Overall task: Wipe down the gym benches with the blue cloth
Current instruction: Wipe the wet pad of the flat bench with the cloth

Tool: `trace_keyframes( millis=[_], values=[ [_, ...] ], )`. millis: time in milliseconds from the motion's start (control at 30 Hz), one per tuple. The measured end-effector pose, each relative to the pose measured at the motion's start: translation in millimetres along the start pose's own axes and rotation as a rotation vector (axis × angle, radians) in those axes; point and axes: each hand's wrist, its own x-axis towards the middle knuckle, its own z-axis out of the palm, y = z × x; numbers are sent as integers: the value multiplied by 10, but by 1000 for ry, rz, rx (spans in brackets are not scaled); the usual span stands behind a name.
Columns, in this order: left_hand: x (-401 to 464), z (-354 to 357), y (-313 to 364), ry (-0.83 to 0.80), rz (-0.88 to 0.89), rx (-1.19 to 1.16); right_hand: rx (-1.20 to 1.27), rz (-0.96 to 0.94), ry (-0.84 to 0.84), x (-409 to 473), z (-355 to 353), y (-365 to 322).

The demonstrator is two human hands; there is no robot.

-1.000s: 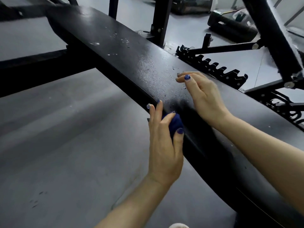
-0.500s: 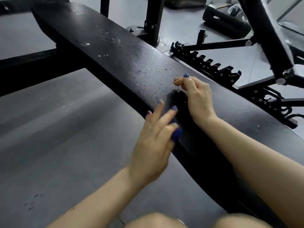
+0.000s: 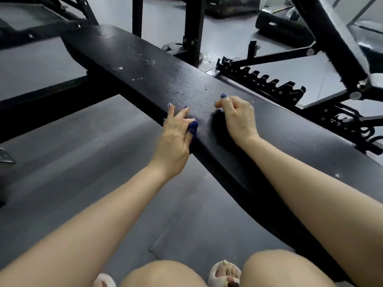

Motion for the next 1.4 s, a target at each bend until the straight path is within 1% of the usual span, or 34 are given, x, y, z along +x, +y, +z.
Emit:
trace_keyframes(
  millis=[100,133,200,300,400,500,533,600,667,733,933,1033,1100,1167,1267,1333,1400],
  values=[
    [20,-41,34,-62,-36,48,-26,-5,-20,-27,9,9],
    [37,-41,53,-56,-80,39,-39,-19,-12,-26,18,30],
    [58,16,129,15,-172,12,-60,-59,-1,-17,21,45],
    [25,222,246,203,-315,-29,-52,-66,-24,-14,9,42],
    [-40,472,385,501,-435,-173,-32,-87,-9,-17,20,57],
    [-130,633,514,778,-507,-336,-22,-83,-5,-28,17,56],
    [-150,668,526,839,-544,-402,-26,-84,-16,-43,18,44],
    [-169,724,554,897,-633,-534,-24,-105,-37,-74,18,21],
    [-164,766,602,915,-666,-590,-13,-133,-58,-82,25,27],
    [-120,787,578,914,-638,-574,-31,-148,-86,-78,39,48],
    [439,447,-41,905,-664,-566,-93,-220,-161,-65,57,77],
    [525,339,-152,905,-663,-585,-114,-214,-185,-71,73,49],
    [398,391,-25,876,-570,-548,-137,-221,-189,-75,83,43],
    [211,504,119,804,-442,-483,-163,-238,-183,-69,94,44],
    [96,538,88,682,-258,-317,-180,-253,-175,-59,101,33],
    [199,386,-75,596,-195,-228,-157,-252,-166,-45,90,36],
    [361,187,-250,544,-194,-136,-122,-242,-167,-28,78,48]
  ],
)
